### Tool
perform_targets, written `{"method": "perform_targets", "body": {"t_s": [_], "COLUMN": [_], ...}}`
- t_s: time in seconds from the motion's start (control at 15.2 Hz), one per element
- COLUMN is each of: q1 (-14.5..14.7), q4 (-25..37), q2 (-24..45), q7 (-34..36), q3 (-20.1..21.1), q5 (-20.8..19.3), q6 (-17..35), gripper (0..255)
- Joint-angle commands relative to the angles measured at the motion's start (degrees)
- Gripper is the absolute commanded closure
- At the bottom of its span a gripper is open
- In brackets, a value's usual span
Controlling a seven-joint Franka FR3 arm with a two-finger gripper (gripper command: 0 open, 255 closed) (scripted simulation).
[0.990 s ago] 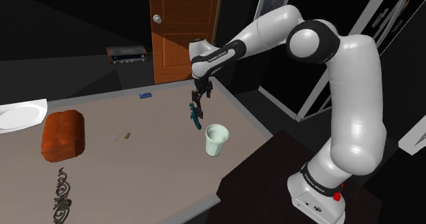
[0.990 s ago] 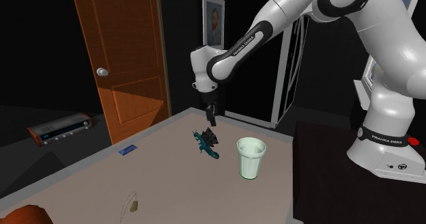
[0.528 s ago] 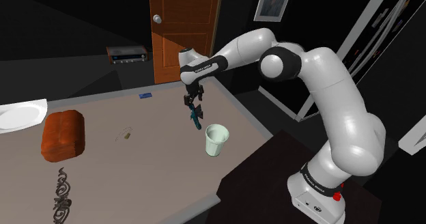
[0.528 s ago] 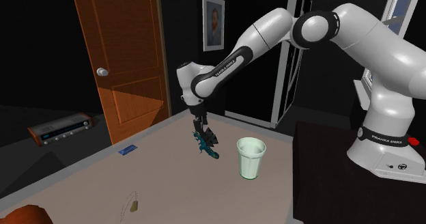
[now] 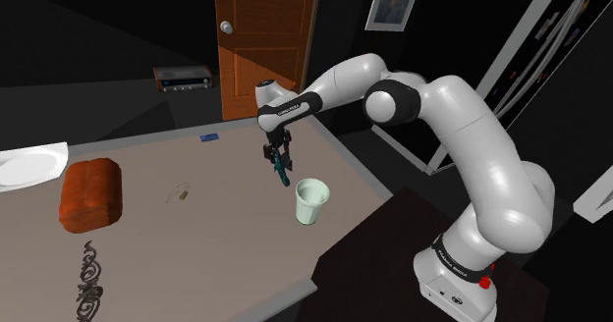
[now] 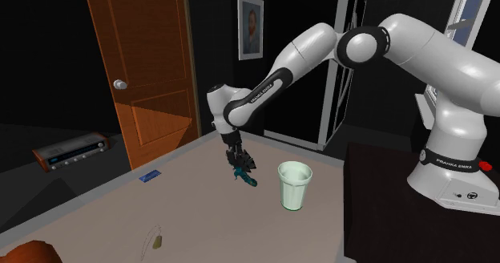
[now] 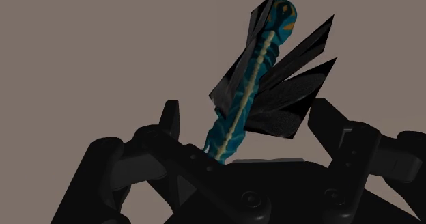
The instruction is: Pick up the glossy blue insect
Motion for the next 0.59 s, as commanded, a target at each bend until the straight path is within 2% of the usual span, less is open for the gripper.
{"method": "perform_targets", "body": {"t_s": [0.0,0.07,0.53], "q1": [0.01,-0.01,0.03], "q4": [0.44,0.28,0.5], "q2": [0.59,0.49,0.64], "q7": [0.01,0.01,0.02], "q3": [-0.04,-0.04,-0.04], "q5": [-0.02,-0.03,-0.02], "q6": [0.16,0.23,0.17], "gripper": [0,255,255]}}
